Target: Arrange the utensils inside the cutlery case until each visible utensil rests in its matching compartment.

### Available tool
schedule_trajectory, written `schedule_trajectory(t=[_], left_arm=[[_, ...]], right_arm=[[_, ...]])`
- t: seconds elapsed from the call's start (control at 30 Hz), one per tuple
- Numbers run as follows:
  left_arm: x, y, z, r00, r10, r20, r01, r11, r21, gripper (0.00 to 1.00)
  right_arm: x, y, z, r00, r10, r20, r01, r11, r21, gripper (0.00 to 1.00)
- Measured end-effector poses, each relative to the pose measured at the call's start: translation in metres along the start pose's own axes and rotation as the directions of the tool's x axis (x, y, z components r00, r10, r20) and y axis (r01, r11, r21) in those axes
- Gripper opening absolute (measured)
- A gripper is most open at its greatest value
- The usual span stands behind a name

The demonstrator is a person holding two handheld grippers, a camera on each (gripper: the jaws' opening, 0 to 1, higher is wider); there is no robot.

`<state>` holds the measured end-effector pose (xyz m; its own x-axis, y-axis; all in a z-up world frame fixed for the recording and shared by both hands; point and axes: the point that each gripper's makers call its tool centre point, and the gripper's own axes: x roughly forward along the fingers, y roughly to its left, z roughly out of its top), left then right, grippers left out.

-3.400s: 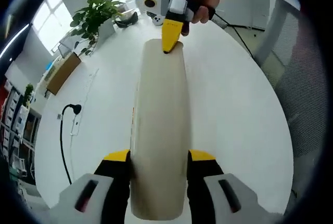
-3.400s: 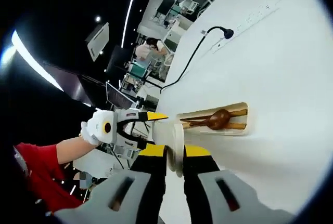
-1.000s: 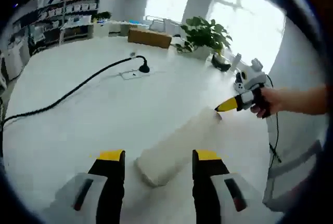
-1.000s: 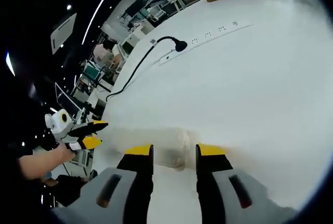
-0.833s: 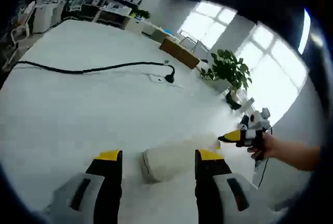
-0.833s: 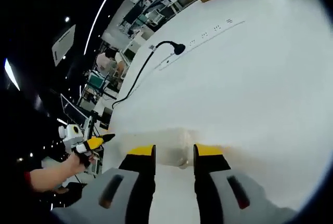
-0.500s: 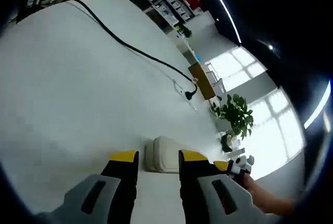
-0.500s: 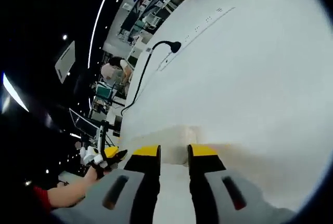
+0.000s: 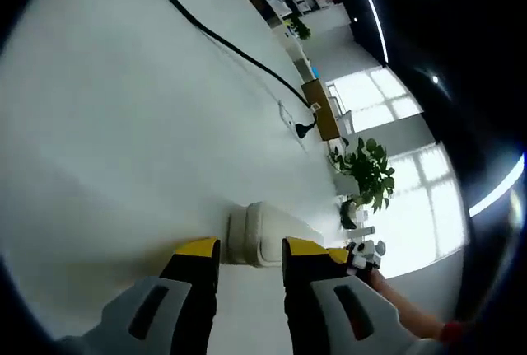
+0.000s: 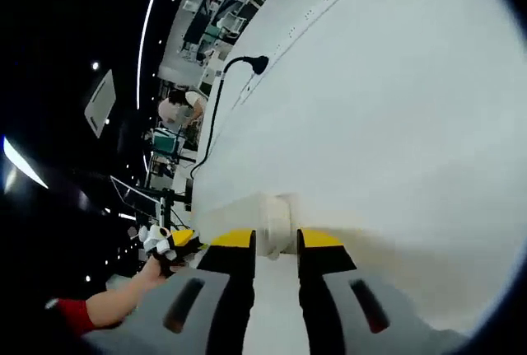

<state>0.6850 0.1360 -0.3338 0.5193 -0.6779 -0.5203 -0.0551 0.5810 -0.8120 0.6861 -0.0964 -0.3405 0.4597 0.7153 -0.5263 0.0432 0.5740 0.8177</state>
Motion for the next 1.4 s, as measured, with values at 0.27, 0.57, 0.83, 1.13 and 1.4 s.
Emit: schedule_trajectory(t=[0.27, 0.57, 0.83, 1.13, 1.4], left_arm=[[0.000, -0.008, -0.003, 1.000, -0.001, -0.002, 0.001, 0.999, 0.040, 0.21], [-0.009, -0.017, -0.008, 1.000, -0.019, 0.009, 0.019, 0.999, 0.050, 0.16], [-0.018, -0.022, -0.010, 1.000, -0.024, -0.021, 0.025, 0.997, 0.078, 0.08], [-0.025, -0.025, -0.019, 0.999, -0.015, -0.040, 0.017, 0.998, 0.056, 0.07], [-0.029, -0.030, -0.024, 0.998, -0.007, -0.054, 0.008, 1.000, 0.014, 0.08]], right_arm=[[0.004, 0.006, -0.006, 0.999, 0.031, -0.031, -0.031, 1.000, -0.005, 0.10], [0.006, 0.009, -0.003, 0.998, 0.047, -0.035, -0.047, 0.999, 0.009, 0.06], [0.008, 0.005, 0.003, 0.998, 0.036, -0.054, -0.037, 0.999, -0.017, 0.06], [0.006, 0.006, 0.000, 0.997, 0.047, -0.063, -0.048, 0.999, -0.018, 0.05], [0.007, 0.004, 0.004, 0.996, 0.036, -0.085, -0.038, 0.999, -0.022, 0.06]])
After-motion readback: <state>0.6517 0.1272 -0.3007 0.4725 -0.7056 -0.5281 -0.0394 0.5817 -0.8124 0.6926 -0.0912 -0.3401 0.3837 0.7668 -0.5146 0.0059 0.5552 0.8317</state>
